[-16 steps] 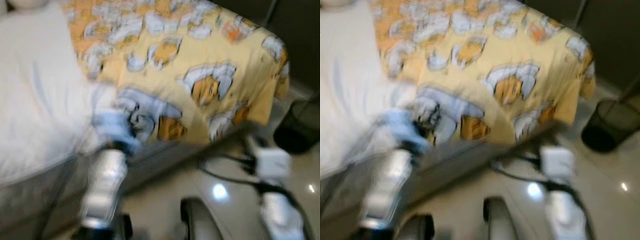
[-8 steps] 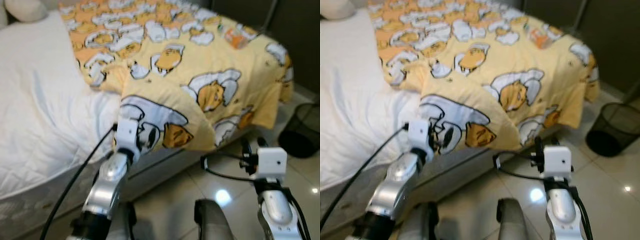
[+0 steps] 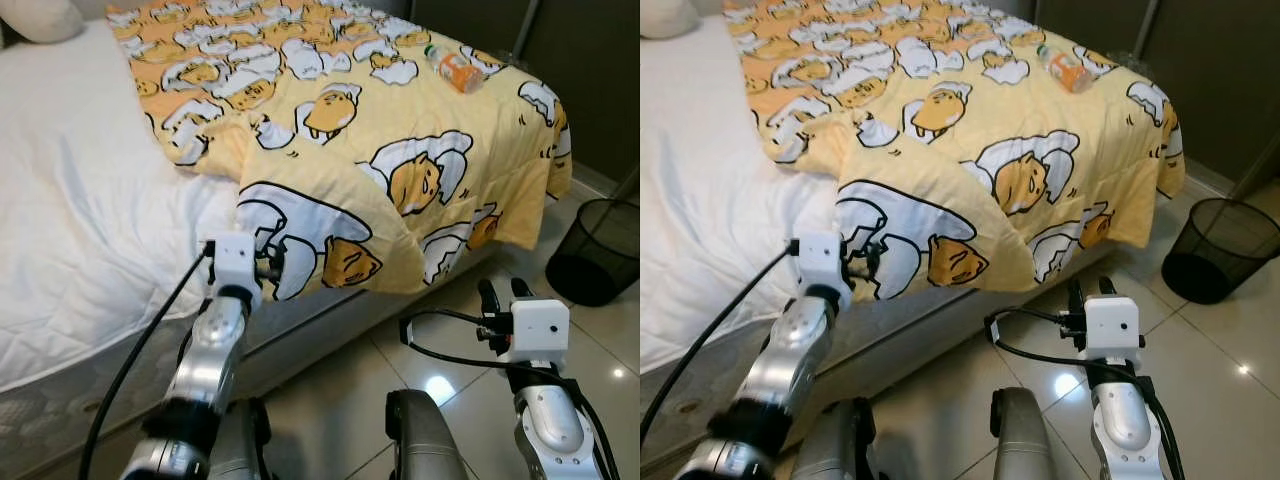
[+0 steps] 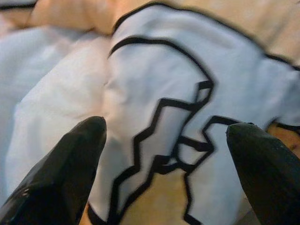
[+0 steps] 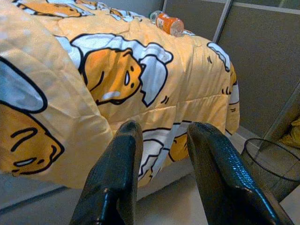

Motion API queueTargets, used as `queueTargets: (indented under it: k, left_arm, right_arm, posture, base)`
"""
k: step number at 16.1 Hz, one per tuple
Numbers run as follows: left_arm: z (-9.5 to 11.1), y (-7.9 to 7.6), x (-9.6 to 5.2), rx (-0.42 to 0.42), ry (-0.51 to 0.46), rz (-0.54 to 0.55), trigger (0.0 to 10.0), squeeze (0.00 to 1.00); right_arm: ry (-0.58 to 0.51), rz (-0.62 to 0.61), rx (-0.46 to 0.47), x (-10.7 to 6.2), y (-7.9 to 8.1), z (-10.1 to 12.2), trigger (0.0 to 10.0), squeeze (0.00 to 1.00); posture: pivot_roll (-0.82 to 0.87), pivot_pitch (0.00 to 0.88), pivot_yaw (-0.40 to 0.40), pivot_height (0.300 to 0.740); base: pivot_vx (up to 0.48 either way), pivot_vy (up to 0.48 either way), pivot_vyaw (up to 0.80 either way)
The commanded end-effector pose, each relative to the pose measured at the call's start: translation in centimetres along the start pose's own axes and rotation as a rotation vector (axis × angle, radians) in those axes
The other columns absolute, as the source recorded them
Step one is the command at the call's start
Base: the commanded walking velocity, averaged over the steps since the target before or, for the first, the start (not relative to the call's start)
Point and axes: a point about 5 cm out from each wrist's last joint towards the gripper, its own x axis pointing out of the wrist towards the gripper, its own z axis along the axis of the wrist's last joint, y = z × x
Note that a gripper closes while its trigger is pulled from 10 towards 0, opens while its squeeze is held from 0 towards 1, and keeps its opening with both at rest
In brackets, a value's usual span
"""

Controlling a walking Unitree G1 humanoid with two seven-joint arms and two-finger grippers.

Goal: Clean up the room

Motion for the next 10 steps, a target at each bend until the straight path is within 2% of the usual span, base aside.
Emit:
queueTargets:
  k: [1,6,8,9,10]
  left_arm:
    - [0.0,0.3,0.2,0.000,0.001,0.028,10.0,0.00]
    - [-1.0,1.3,0.7,0.011,0.034,0.082,10.0,0.00]
    - [-1.2,1.1,0.8,0.010,0.047,0.065,10.0,0.00]
    - [-1.5,0.9,0.9,0.023,0.066,0.047,10.0,0.00]
    - [-2.2,0.7,1.0,0.033,0.127,0.036,10.0,0.00]
  right_arm:
    - [-0.001,0.011,-0.005,-0.1,0.1,0.0,10.0,0.00]
    - [0.021,0.017,-0.018,-0.6,-0.1,-0.5,10.0,0.00]
    - [0.029,0.020,-0.019,-0.6,0.0,-0.7,10.0,0.00]
    - [0.031,0.023,-0.019,-0.6,0.1,-0.7,10.0,0.00]
    - [0.032,0.027,-0.020,-0.5,0.1,-0.8,10.0,0.00]
  posture:
    - [-0.25,0.026,0.053,0.595]
    - [-0.26,0.038,0.056,0.595]
    - [-0.26,0.038,0.056,0.595]
    - [-0.26,0.038,0.056,0.595]
    - [-0.25,0.037,0.049,0.595]
  base:
    - [0.000,0.000,0.00]
    - [0.000,0.000,0.00]
    - [0.000,0.000,0.00]
    - [0.000,0.000,0.00]
    - [0.000,0.000,0.00]
